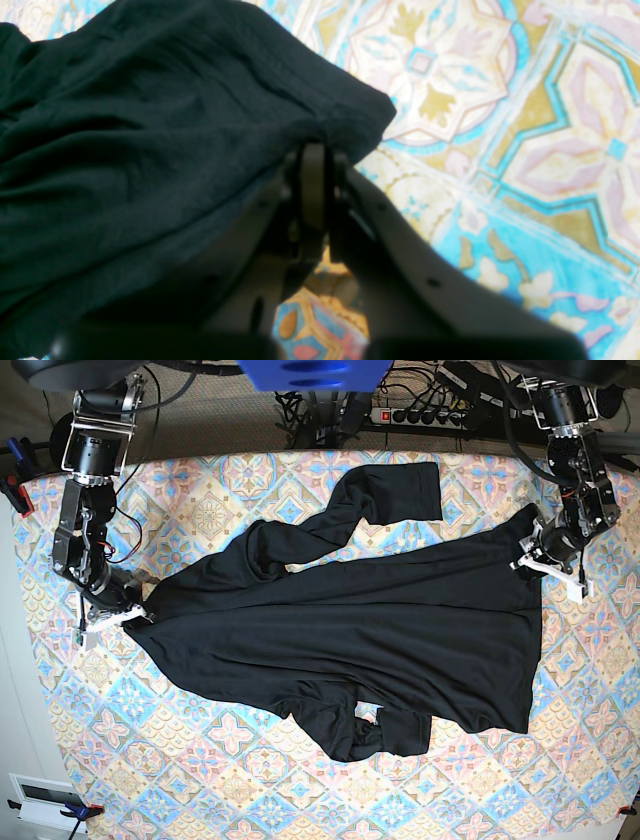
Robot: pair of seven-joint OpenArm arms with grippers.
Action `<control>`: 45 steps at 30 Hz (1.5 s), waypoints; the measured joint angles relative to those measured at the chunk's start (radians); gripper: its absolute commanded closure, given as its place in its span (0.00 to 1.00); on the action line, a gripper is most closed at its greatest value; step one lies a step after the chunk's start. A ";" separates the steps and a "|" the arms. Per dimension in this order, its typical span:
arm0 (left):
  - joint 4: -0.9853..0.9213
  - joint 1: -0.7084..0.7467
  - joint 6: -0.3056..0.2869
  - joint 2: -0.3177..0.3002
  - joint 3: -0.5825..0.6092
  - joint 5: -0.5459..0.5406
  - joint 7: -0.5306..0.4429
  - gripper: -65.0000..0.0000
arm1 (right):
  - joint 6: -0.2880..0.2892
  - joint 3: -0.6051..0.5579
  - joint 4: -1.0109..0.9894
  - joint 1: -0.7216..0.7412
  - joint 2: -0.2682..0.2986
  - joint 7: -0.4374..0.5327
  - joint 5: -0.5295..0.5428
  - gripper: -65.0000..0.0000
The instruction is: Layout the t-shirt on the table in an organized manner, then fold the t-shirt properly
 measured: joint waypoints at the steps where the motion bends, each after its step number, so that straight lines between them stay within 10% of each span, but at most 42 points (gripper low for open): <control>1: -0.032 -0.010 0.003 0.000 0.000 0.001 -0.004 0.72 | 0.000 0.000 0.001 0.000 0.000 0.000 0.000 0.99; 9: -0.069 -0.025 0.000 0.000 0.000 -0.004 -0.016 0.70 | 0.000 0.000 0.003 0.000 0.000 0.000 0.000 0.99; 14: -0.047 -0.023 -0.001 0.000 0.022 -0.005 -0.010 1.00 | 0.000 0.000 0.003 0.000 0.000 0.000 0.000 0.99; 29: 0.142 0.047 -0.001 0.000 0.024 -0.003 -0.005 1.00 | 0.000 0.000 -0.002 0.000 0.000 0.000 0.000 0.99; 45: -0.064 -0.033 0.006 -0.015 0.024 0.044 -0.050 0.55 | 0.000 0.000 -0.003 0.000 -0.001 0.001 0.000 0.99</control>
